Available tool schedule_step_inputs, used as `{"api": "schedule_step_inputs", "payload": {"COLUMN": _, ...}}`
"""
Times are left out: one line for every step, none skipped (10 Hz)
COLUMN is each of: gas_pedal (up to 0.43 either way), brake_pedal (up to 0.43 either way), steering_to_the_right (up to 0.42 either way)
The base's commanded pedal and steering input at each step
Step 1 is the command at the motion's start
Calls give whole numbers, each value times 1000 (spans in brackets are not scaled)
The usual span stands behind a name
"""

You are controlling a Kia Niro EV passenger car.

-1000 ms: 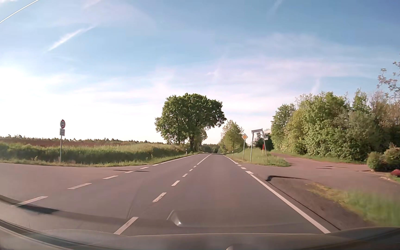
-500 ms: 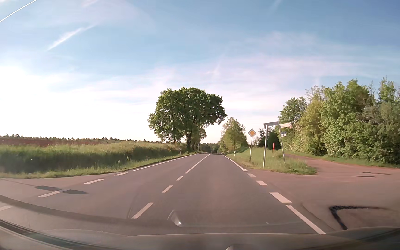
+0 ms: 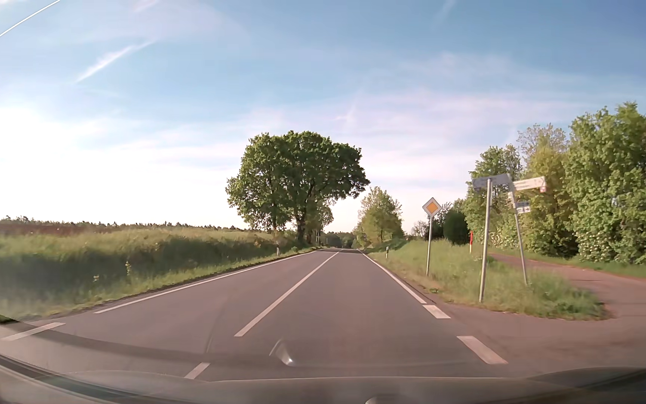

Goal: Follow the waypoints while adhering to traffic rules and regulations

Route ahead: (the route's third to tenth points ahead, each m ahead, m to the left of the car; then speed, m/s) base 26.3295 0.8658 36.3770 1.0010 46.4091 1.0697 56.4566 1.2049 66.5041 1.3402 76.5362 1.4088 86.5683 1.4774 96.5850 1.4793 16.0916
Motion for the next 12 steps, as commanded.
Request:
{"api": "schedule_step_inputs", "payload": {"gas_pedal": 319, "brake_pedal": 0, "steering_to_the_right": -2}}
{"api": "schedule_step_inputs", "payload": {"gas_pedal": 319, "brake_pedal": 0, "steering_to_the_right": -2}}
{"api": "schedule_step_inputs", "payload": {"gas_pedal": 319, "brake_pedal": 0, "steering_to_the_right": -2}}
{"api": "schedule_step_inputs", "payload": {"gas_pedal": 319, "brake_pedal": 0, "steering_to_the_right": -2}}
{"api": "schedule_step_inputs", "payload": {"gas_pedal": 319, "brake_pedal": 0, "steering_to_the_right": -2}}
{"api": "schedule_step_inputs", "payload": {"gas_pedal": 319, "brake_pedal": 0, "steering_to_the_right": -2}}
{"api": "schedule_step_inputs", "payload": {"gas_pedal": 319, "brake_pedal": 0, "steering_to_the_right": -2}}
{"api": "schedule_step_inputs", "payload": {"gas_pedal": 319, "brake_pedal": 0, "steering_to_the_right": -2}}
{"api": "schedule_step_inputs", "payload": {"gas_pedal": 319, "brake_pedal": 0, "steering_to_the_right": -2}}
{"api": "schedule_step_inputs", "payload": {"gas_pedal": 319, "brake_pedal": 0, "steering_to_the_right": -2}}
{"api": "schedule_step_inputs", "payload": {"gas_pedal": 319, "brake_pedal": 0, "steering_to_the_right": -2}}
{"api": "schedule_step_inputs", "payload": {"gas_pedal": 319, "brake_pedal": 0, "steering_to_the_right": -2}}
